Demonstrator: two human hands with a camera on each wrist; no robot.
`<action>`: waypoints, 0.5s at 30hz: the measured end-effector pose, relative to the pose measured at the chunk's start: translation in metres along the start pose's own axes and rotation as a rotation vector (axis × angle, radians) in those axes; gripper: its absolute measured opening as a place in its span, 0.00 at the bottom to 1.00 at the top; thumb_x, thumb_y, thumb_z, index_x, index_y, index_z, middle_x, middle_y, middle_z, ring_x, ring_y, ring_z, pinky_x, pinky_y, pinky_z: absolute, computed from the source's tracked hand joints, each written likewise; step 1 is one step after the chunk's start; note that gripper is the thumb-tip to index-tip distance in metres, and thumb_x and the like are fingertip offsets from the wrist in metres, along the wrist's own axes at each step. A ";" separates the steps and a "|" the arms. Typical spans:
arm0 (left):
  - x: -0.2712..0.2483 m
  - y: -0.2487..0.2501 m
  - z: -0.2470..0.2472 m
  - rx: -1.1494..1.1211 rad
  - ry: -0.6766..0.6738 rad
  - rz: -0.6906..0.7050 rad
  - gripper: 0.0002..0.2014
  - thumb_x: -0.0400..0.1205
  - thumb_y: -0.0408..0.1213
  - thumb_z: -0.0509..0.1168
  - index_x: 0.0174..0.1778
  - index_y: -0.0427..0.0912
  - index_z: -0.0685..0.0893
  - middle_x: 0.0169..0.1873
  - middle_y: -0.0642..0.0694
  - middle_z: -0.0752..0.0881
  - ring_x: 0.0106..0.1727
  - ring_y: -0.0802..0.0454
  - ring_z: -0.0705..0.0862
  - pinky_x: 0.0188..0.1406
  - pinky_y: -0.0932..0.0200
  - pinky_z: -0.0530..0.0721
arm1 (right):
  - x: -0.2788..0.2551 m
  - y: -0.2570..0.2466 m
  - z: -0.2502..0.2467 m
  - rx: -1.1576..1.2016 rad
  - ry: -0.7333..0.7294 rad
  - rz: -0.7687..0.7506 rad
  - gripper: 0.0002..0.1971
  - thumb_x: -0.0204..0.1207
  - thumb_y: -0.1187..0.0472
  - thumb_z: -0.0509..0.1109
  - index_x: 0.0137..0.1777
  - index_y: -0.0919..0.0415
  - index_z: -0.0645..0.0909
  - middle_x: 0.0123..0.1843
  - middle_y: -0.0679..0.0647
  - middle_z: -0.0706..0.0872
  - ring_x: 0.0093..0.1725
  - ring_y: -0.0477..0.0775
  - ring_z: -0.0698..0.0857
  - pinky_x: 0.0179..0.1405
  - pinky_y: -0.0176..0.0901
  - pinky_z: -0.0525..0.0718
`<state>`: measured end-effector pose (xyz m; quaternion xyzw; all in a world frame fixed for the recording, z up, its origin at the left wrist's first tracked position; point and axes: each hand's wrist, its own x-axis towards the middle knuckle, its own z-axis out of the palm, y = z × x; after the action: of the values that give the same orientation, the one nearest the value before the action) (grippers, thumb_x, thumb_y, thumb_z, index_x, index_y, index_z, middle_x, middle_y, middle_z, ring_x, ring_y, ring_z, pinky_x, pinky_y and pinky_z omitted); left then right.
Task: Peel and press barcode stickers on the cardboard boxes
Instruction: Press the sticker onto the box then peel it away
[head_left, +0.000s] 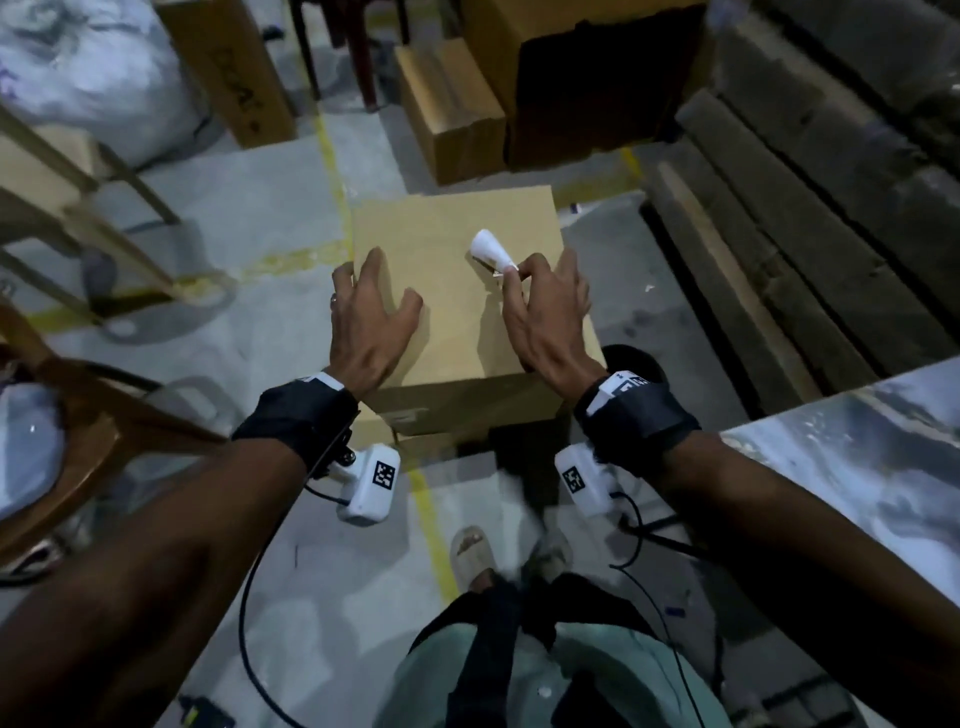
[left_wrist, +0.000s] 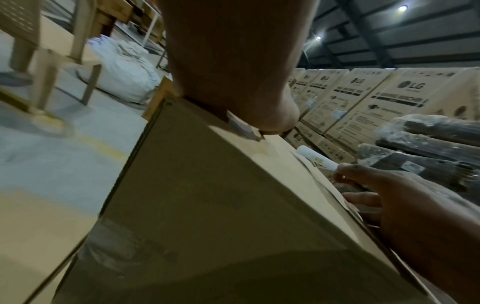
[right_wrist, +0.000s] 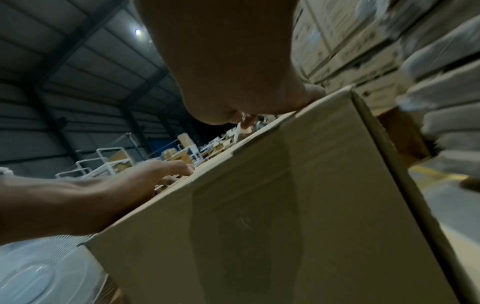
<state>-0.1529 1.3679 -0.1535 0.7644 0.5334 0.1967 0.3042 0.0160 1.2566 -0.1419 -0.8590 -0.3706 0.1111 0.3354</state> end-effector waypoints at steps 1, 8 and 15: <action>0.001 -0.009 -0.002 0.004 0.012 -0.020 0.34 0.83 0.53 0.64 0.85 0.47 0.66 0.80 0.36 0.65 0.78 0.31 0.71 0.77 0.42 0.72 | 0.001 -0.001 0.011 0.011 -0.026 -0.005 0.16 0.88 0.49 0.59 0.58 0.60 0.82 0.68 0.64 0.72 0.64 0.72 0.75 0.69 0.62 0.71; 0.010 -0.072 0.001 0.036 0.067 -0.150 0.33 0.82 0.49 0.67 0.84 0.46 0.69 0.79 0.39 0.68 0.77 0.38 0.73 0.75 0.50 0.71 | -0.001 0.003 0.088 0.075 -0.172 -0.041 0.19 0.86 0.46 0.55 0.58 0.56 0.83 0.72 0.66 0.71 0.65 0.72 0.74 0.72 0.65 0.72; 0.015 -0.132 0.022 0.079 0.127 -0.223 0.33 0.79 0.47 0.69 0.82 0.46 0.72 0.77 0.40 0.72 0.76 0.42 0.73 0.75 0.52 0.70 | 0.000 0.027 0.151 0.075 -0.308 -0.120 0.21 0.86 0.45 0.53 0.56 0.57 0.82 0.77 0.73 0.68 0.73 0.74 0.71 0.75 0.61 0.68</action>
<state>-0.2256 1.4092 -0.2586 0.6977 0.6406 0.1884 0.2595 -0.0356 1.3178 -0.2732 -0.7950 -0.4638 0.2349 0.3124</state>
